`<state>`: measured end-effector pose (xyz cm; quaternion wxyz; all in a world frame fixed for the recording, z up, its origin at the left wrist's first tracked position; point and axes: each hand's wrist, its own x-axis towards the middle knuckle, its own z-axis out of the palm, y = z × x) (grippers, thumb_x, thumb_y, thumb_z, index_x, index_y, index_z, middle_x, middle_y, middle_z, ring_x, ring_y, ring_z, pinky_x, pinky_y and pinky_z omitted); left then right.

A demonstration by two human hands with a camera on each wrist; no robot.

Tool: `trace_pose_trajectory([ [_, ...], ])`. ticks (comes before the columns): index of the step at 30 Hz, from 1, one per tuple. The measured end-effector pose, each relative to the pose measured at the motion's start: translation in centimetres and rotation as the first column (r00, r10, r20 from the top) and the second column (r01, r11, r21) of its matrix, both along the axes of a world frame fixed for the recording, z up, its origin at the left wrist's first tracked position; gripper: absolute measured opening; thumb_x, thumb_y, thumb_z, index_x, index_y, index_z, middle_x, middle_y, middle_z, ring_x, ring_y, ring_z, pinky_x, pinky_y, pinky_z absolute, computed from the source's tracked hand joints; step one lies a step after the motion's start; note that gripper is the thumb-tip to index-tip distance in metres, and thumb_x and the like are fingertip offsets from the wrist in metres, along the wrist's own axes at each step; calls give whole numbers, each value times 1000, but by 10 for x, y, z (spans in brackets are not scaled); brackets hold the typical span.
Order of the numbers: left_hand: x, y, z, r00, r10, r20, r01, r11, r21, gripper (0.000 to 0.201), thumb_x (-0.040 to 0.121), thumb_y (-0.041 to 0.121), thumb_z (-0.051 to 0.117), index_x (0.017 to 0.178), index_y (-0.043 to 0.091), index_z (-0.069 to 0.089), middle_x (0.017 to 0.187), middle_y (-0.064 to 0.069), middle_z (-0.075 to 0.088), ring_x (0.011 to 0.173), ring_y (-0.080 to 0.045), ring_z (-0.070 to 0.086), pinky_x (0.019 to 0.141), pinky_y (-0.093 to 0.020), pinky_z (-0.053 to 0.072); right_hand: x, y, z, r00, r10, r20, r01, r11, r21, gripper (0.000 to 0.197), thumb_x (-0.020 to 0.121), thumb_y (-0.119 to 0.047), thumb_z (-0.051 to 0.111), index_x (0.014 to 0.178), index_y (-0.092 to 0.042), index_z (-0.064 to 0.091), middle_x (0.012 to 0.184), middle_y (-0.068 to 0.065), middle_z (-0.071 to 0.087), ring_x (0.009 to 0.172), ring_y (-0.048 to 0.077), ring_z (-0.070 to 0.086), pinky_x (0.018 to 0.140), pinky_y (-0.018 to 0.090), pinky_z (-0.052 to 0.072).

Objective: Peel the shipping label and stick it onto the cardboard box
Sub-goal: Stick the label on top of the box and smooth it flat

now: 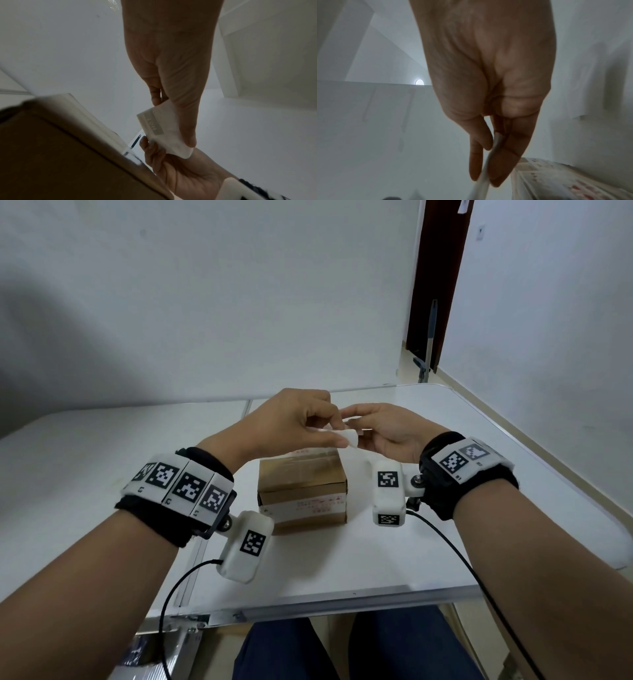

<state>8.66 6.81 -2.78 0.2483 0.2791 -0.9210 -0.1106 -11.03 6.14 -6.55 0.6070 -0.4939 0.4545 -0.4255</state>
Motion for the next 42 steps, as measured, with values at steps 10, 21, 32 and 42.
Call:
trace_pose_trajectory([
  [10,8,7,-20,992,87,-94,-87,996,2,12,76,33,78,79,24,70,76,-3,59,70,-17,57,62,-23,42,12,-1,-3,1000,10,3,-10,996,-92,23,89,8,55,107,-7,58,103,18,62,87,26,60,69,23,56],
  [21,26,7,-26,992,79,102,-58,980,-190,21,85,33,67,97,18,74,89,-1,66,70,-17,61,63,-27,48,20,-23,-9,978,-205,-47,196,970,-140,19,95,-18,58,91,-2,68,82,6,68,62,9,54,54,14,46],
  [32,27,11,-25,960,249,128,-198,928,-316,15,90,25,62,97,15,72,94,1,67,91,-21,58,65,-31,44,21,-31,-7,926,-369,-83,345,914,-213,22,88,-14,67,103,-7,53,81,3,60,61,9,54,53,18,44],
  [42,27,26,-26,972,198,130,-137,918,-372,21,89,31,55,90,15,68,80,1,64,70,-22,60,54,-29,45,25,-28,-18,965,-231,-123,182,929,-322,22,92,2,52,77,-13,55,91,12,64,73,18,61,68,28,52],
])
